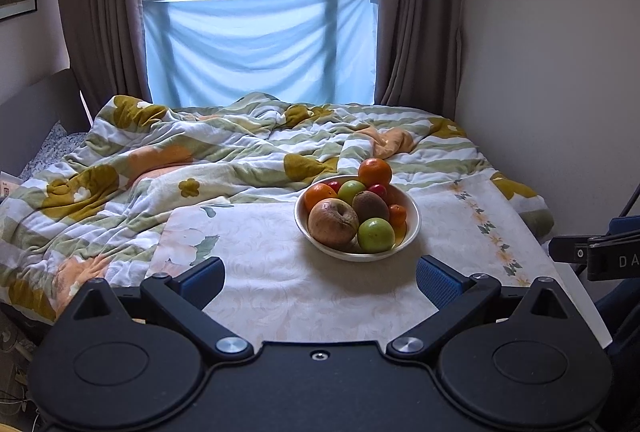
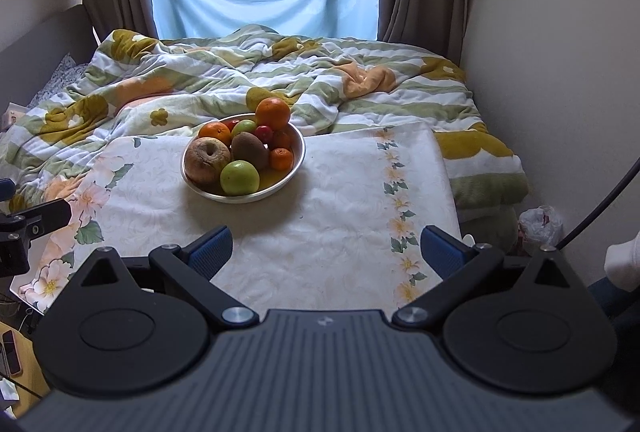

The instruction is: Organize fruits

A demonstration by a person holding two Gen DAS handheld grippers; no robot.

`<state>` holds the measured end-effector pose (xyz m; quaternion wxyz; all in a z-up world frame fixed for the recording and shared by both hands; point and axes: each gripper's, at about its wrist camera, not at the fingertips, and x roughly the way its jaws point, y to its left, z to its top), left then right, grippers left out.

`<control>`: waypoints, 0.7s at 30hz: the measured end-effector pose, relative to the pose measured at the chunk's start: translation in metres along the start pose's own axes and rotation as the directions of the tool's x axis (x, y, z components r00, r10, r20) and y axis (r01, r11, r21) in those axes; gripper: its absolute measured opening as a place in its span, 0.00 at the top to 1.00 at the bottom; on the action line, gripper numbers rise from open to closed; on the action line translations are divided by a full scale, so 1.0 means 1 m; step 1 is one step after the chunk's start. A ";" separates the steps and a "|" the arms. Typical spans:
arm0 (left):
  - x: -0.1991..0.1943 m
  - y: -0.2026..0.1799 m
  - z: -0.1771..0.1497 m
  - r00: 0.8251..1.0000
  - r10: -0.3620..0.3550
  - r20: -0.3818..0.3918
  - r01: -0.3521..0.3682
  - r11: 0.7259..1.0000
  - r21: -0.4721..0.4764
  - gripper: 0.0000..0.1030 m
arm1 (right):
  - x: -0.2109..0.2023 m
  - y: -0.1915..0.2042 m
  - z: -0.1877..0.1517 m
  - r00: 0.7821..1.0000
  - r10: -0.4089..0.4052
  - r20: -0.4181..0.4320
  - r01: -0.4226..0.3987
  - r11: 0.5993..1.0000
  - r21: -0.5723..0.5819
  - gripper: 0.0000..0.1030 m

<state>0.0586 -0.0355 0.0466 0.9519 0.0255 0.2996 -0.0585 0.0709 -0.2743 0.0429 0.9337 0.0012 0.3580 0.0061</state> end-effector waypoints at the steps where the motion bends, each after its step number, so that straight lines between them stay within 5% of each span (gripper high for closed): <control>1: 0.000 0.000 0.000 1.000 0.000 0.000 0.000 1.000 0.000 0.00 | 0.000 0.000 0.000 1.000 0.002 0.000 -0.002 1.000 0.001 0.00; 21: -0.002 -0.005 -0.001 1.000 0.002 0.006 -0.002 1.000 0.009 0.00 | -0.003 -0.002 -0.001 1.000 -0.007 -0.008 0.007 1.000 0.008 0.00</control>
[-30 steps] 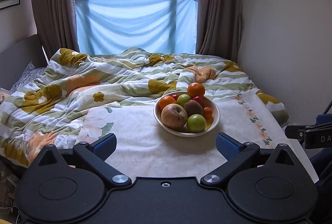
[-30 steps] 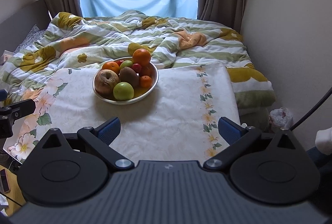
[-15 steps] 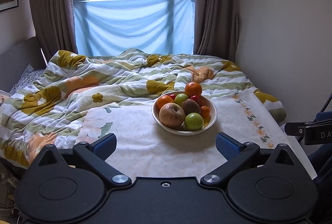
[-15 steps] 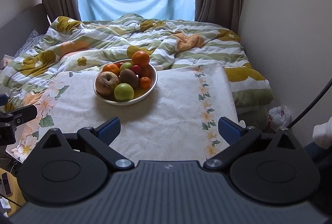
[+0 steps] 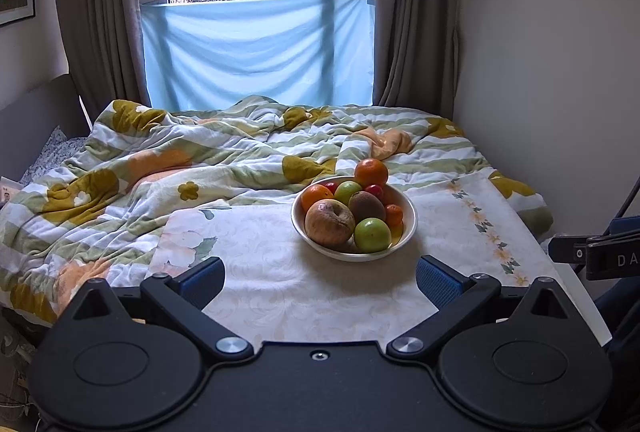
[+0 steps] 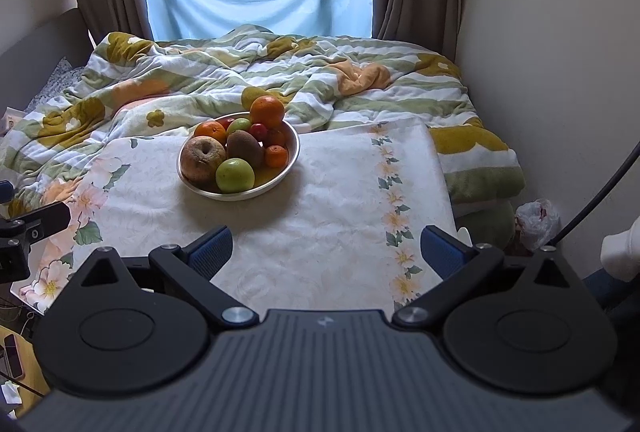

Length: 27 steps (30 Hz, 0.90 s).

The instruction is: Organize fruits

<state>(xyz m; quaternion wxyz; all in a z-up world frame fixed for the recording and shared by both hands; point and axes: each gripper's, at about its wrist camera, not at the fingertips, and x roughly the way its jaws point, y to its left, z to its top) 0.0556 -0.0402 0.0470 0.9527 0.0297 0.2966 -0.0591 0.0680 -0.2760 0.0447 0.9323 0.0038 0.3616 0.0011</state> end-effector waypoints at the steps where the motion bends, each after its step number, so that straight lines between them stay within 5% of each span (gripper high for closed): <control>1: 0.000 0.001 0.000 1.000 -0.001 -0.001 0.001 1.000 -0.002 0.00 | 0.000 0.000 0.000 1.000 0.001 -0.001 -0.001 1.000 0.001 0.00; 27: -0.007 0.007 -0.002 1.000 0.017 0.016 -0.017 1.000 -0.001 0.00 | 0.004 0.001 -0.003 1.000 0.000 -0.009 0.000 1.000 0.001 0.00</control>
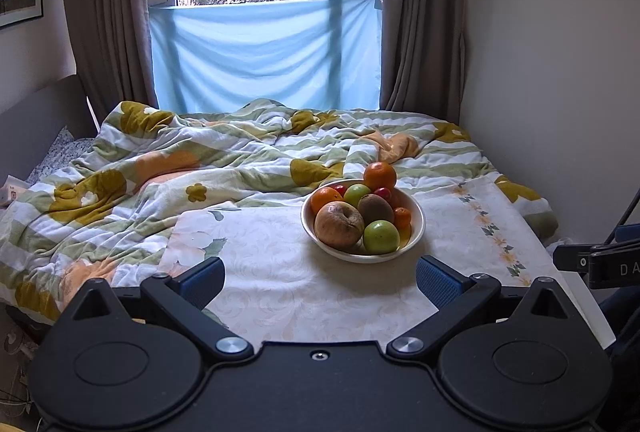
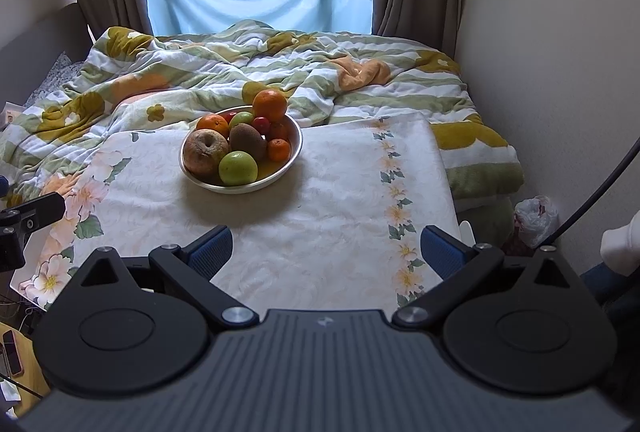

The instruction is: Organize fruits

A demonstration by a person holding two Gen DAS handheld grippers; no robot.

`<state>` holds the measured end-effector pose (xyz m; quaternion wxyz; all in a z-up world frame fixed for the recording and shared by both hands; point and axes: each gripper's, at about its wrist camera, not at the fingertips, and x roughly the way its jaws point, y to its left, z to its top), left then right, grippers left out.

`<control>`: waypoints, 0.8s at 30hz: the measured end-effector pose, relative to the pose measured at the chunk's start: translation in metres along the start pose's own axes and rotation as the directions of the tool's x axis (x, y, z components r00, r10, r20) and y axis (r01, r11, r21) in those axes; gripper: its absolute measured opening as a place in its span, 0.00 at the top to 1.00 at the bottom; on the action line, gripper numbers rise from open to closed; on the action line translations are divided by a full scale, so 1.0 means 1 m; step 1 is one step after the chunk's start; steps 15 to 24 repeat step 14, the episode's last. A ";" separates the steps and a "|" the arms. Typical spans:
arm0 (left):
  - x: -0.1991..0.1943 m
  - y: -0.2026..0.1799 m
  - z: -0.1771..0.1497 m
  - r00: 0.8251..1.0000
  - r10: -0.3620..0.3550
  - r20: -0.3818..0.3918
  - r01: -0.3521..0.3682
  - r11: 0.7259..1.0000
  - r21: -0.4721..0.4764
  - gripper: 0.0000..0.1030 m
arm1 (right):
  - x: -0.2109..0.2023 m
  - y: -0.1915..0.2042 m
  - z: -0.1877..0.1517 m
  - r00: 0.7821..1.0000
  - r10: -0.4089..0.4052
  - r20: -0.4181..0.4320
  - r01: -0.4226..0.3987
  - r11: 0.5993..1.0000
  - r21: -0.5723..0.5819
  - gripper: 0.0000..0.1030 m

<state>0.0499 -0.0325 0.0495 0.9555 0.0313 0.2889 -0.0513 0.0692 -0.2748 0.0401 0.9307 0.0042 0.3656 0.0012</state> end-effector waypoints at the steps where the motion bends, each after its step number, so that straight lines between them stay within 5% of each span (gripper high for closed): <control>1: -0.001 -0.001 0.000 1.000 0.005 0.002 -0.005 1.000 0.002 0.00 | 0.000 0.000 0.000 1.000 0.000 0.000 0.000 1.000 0.000 0.00; 24: -0.001 0.002 -0.002 1.000 -0.008 0.010 0.009 1.000 -0.030 0.00 | -0.002 0.002 -0.003 1.000 -0.014 0.007 0.014 1.000 0.003 0.00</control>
